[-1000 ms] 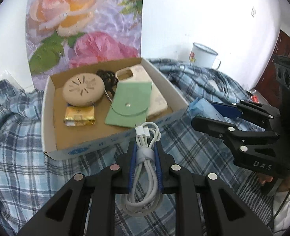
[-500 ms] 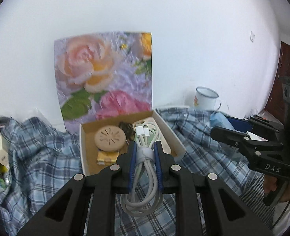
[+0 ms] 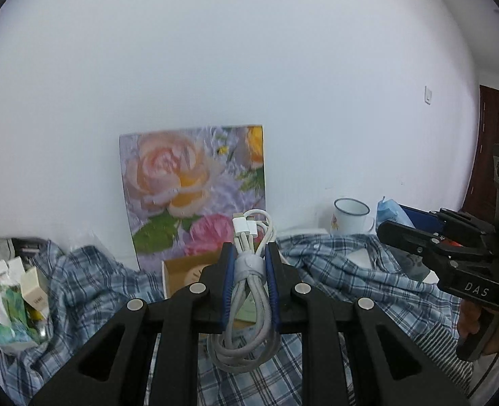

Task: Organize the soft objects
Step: 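Lift the white cable with the left gripper while the right lifts the wipes packet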

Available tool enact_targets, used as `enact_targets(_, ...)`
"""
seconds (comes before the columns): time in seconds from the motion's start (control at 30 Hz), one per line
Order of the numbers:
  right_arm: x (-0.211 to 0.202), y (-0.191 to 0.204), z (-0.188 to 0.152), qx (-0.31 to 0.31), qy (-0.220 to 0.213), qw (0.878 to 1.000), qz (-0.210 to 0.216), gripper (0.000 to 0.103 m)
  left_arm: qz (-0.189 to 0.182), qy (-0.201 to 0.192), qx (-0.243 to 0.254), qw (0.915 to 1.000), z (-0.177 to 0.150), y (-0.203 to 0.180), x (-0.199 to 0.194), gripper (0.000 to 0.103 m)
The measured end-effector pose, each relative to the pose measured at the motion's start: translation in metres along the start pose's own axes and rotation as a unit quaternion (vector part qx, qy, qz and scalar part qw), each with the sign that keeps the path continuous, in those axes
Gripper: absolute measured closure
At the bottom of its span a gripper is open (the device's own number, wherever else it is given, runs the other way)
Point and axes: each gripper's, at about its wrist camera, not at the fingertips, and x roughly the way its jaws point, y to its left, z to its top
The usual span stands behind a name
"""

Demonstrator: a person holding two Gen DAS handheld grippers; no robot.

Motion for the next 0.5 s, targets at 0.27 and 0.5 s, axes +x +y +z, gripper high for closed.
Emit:
enact_targets(0.27,-0.021,0.015,0.029,-0.025,-0.056,0.998,0.013,0.063,0.017,-0.043,0.013,0.9988,0.025,-0.004,-0.023,0.084)
enact_targets(0.5,-0.033,0.026,0.06,-0.053,-0.091,0.994,0.013,0.063,0.027,-0.075,0.02,0.9966,0.049,-0.005,-0.034,0.084)
